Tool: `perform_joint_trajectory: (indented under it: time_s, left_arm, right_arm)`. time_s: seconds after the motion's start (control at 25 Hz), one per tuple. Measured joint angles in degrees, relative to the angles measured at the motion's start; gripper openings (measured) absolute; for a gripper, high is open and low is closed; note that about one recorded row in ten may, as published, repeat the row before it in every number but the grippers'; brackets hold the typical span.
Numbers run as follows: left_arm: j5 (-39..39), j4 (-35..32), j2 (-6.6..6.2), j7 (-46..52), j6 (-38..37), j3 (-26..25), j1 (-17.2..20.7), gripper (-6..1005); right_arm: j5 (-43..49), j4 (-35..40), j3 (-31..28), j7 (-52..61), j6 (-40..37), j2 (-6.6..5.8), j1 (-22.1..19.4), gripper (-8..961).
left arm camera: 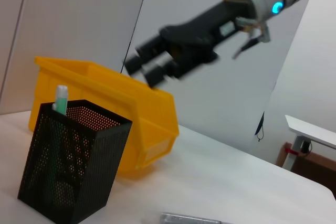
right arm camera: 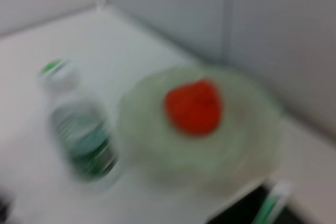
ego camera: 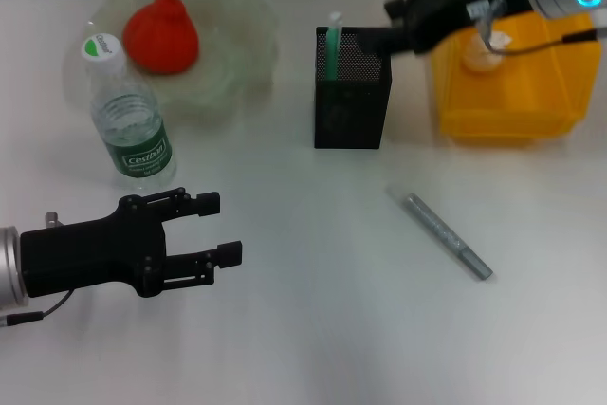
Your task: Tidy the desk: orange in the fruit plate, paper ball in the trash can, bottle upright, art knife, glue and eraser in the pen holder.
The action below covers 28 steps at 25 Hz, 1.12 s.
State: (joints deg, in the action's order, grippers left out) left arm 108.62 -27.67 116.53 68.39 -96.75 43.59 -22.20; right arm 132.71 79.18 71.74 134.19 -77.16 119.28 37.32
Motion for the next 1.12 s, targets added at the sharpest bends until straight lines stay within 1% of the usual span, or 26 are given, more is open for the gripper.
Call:
perform_joint_trajectory:
  time_s: [0.04,0.08,0.12,0.16,0.2,0.24,0.28,0.36,0.4,0.44,0.56,0.6,0.76,0.84,1.12]
  left_arm:
    - [0.0,-0.1,0.0,0.1,-0.1,0.0,0.0,785]
    - [0.0,-0.1,0.01,0.2,-0.2,0.0,0.0,785]
    - [0.0,-0.1,0.01,0.3,-0.2,0.0,0.0,785]
    - [0.0,-0.1,0.02,0.5,-0.3,0.0,0.0,785]
    - [0.0,-0.1,0.02,0.5,-0.3,0.0,0.0,785]
    - [0.0,-0.1,0.02,0.5,-0.2,0.0,0.0,785]
    - [0.0,-0.1,0.02,0.5,-0.2,0.0,0.0,785]
    - [0.0,0.0,0.02,0.5,-0.1,0.0,0.0,784]
    - [0.0,0.0,0.02,0.5,-0.1,0.0,0.0,784]
    - [0.0,0.0,0.02,0.5,-0.1,0.0,0.0,784]
    - [0.0,0.1,0.02,0.5,0.0,0.0,0.2,784]
    - [0.0,0.1,0.02,0.5,0.0,0.0,0.2,784]
    - [0.0,0.1,0.02,0.5,0.0,0.3,0.2,784]
    - [0.0,0.1,0.02,0.5,0.0,0.3,0.3,784]
    - [0.1,0.2,0.02,0.4,0.1,0.4,0.5,784]
  right_arm:
    - [2.0,1.7,-0.3,1.2,-6.8,-0.09,0.8,446]
    - [2.0,1.7,-0.3,1.2,-6.8,-0.09,0.8,468]
    - [4.1,2.6,-0.4,2.0,-10.6,-0.11,1.3,490]
    - [8.5,3.6,0.0,3.5,-15.4,-0.09,1.7,512]
    - [8.5,3.6,0.0,3.5,-15.4,-0.09,1.7,535]
    - [11.8,3.4,1.6,4.6,-16.6,0.09,1.7,557]
    - [11.8,3.4,1.6,4.6,-16.6,0.09,1.7,556]
    - [13.8,-0.5,5.5,5.6,-15.0,0.22,1.3,554]
    - [13.8,-0.5,5.5,5.6,-15.0,0.22,1.3,553]
    - [13.9,-3.6,7.8,6.1,-13.3,0.23,1.3,552]
    - [14.0,-7.7,10.9,6.6,-10.3,0.24,1.5,548]
    - [14.0,-7.7,10.9,6.6,-10.3,0.24,1.5,547]
    - [14.4,-12.3,14.1,7.6,-6.4,0.23,2.3,533]
    - [14.6,-13.5,14.8,7.8,-5.4,0.22,2.7,522]
    - [14.6,-16.0,16.6,7.9,-4.0,0.29,3.3,343]
